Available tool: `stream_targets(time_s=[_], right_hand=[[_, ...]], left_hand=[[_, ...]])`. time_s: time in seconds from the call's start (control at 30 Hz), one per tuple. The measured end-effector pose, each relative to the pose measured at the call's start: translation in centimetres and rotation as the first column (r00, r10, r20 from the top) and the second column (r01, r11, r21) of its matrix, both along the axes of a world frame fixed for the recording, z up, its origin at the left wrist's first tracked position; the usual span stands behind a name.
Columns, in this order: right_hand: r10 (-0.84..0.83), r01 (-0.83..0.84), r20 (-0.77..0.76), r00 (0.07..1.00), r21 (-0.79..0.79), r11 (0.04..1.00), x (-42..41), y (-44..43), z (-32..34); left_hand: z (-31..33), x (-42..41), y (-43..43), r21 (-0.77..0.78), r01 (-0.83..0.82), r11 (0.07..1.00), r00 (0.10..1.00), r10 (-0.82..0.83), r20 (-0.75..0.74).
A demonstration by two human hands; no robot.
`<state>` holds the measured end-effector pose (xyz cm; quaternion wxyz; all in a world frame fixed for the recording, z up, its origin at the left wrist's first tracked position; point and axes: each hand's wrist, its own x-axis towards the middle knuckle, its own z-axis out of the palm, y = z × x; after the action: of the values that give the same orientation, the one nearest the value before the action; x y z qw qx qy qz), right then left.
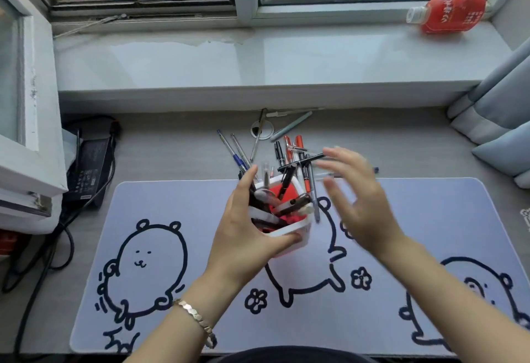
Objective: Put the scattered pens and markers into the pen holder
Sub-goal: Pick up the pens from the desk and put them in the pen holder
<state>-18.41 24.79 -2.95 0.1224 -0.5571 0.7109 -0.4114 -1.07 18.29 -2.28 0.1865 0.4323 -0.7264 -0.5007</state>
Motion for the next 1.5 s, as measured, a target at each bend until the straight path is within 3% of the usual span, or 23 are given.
stream_targets(time_s=[0.07,0.13,0.2,0.3,0.5,0.6,0.7,0.83,1.0,1.07,1.13,1.17,1.23,1.3,1.37,1.5], right_hand=[[-0.141,0.139,0.010,0.990,0.110,0.984,-3.5,-0.9,-1.9],[-0.177,0.193,-0.079,0.981,0.333,0.923,-6.5,-1.7,-4.8],[-0.090,0.181,-0.197,0.976,0.509,0.842,-8.2,-2.4,-7.2],[0.084,0.154,-0.340,0.937,0.615,0.773,-8.8,-3.2,-9.1],[0.203,0.122,-0.390,0.898,0.665,0.737,-9.6,-4.1,-9.5],[0.146,0.086,-0.345,0.927,0.574,0.815,-8.7,-5.1,-8.0],[0.237,-0.038,-0.360,0.902,0.482,0.875,-6.6,-7.3,-6.8],[0.392,-0.129,-0.418,0.820,0.532,0.837,-4.8,-10.2,-7.7],[0.377,-0.137,-0.426,0.822,0.495,0.858,-3.9,-11.1,-7.9],[0.270,-0.144,-0.326,0.906,0.361,0.921,-3.4,-10.6,-5.9],[0.106,-0.093,-0.068,0.992,0.178,0.980,-2.5,-9.8,-2.3],[0.061,-0.070,0.108,0.992,0.085,0.994,-2.1,-9.1,-0.2],[0.070,-0.022,0.456,0.887,-0.109,0.994,-1.0,-7.0,3.8],[0.123,0.048,0.657,0.744,-0.236,0.971,0.8,-5.0,6.4],[0.130,0.102,0.697,0.705,-0.281,0.954,3.4,-3.5,6.6],[0.028,0.142,0.711,0.702,-0.179,0.973,7.4,-2.2,3.5]], left_hand=[[0.0,0.0,-0.5,-0.006,-0.007,1.000,1.000,0.007,-0.001],[0.0,0.2,-0.9,-0.002,-0.020,1.000,1.000,0.020,0.010],[0.0,0.5,-1.2,-0.001,-0.036,0.999,0.999,0.036,0.019],[-0.1,0.9,-1.4,-0.002,-0.071,0.997,0.997,0.071,0.031],[-0.6,2.0,-1.6,0.057,-0.103,0.993,0.994,0.101,0.036],[-0.5,2.3,-1.7,0.064,-0.107,0.992,0.993,0.104,0.051],[-0.2,2.5,-1.7,0.064,-0.116,0.991,0.992,0.112,0.054],[-0.2,2.6,-1.8,0.048,-0.111,0.993,0.992,0.108,0.058],[-0.1,3.2,-1.9,0.015,-0.091,0.996,0.993,0.090,0.074],[0.0,3.4,-1.9,0.007,-0.093,0.996,0.993,0.092,0.077],[0.1,3.5,-1.9,0.007,-0.102,0.995,0.992,0.102,0.073],[0.1,3.5,-1.9,0.002,-0.101,0.995,0.992,0.101,0.076],[0.0,3.4,-1.7,-0.003,-0.086,0.996,0.993,0.086,0.082],[0.0,3.0,-1.5,0.011,-0.074,0.997,0.994,0.073,0.079],[0.1,2.5,-1.1,-0.004,-0.040,0.999,0.995,0.040,0.091],[0.2,1.6,-0.2,-0.104,0.041,0.994,0.992,-0.028,0.121]])
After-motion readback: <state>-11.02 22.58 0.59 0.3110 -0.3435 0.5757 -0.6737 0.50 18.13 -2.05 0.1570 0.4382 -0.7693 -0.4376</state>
